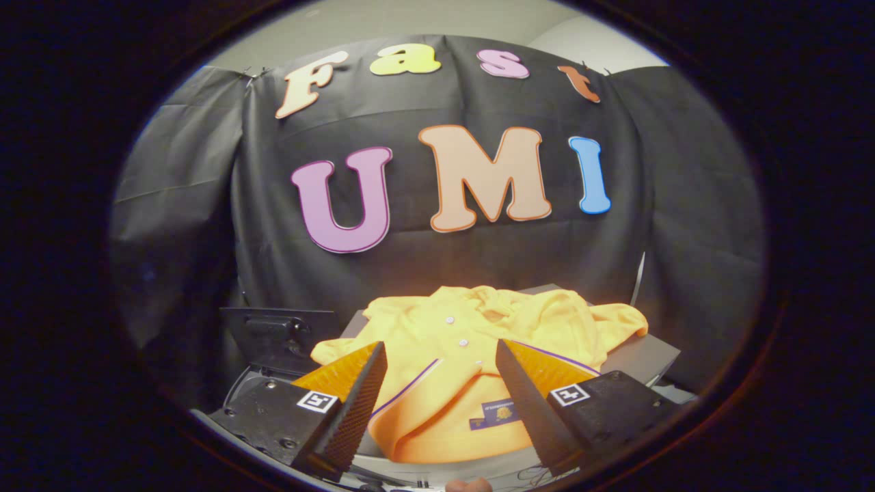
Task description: Put the clothes into the washing machine and then close the washing machine lid.
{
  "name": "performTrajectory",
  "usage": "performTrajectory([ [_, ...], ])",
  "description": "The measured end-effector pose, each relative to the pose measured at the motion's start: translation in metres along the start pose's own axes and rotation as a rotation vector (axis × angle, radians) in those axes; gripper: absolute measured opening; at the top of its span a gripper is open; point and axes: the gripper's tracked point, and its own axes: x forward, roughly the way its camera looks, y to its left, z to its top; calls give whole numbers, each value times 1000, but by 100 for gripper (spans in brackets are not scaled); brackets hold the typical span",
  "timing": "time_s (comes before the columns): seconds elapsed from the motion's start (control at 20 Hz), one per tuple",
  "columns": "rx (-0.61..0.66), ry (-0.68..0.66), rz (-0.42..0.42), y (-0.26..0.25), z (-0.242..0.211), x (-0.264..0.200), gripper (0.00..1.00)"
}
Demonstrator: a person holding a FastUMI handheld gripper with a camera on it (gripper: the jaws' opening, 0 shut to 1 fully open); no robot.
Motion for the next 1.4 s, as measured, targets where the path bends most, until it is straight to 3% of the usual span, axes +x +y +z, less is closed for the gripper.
performTrajectory([
  [0.4,-119,163,-96,-42,-12,49,98],
  [0.55,-168,287,-75,-46,-37,61,98],
  [0.6,-159,233,-79,-47,-26,68,99],
  [0.65,-157,259,-74,-48,-31,71,99],
  [0.85,-137,305,-45,-46,-36,66,90],
  [0.9,-141,306,-51,-44,-35,67,80],
  [1.0,-171,317,-71,-41,-35,64,46],
  [1.05,-187,319,-83,-40,-36,65,34],
  [1.2,-226,309,-97,-31,-33,61,13],
  [1.4,-105,277,-75,-18,-25,58,9],
])
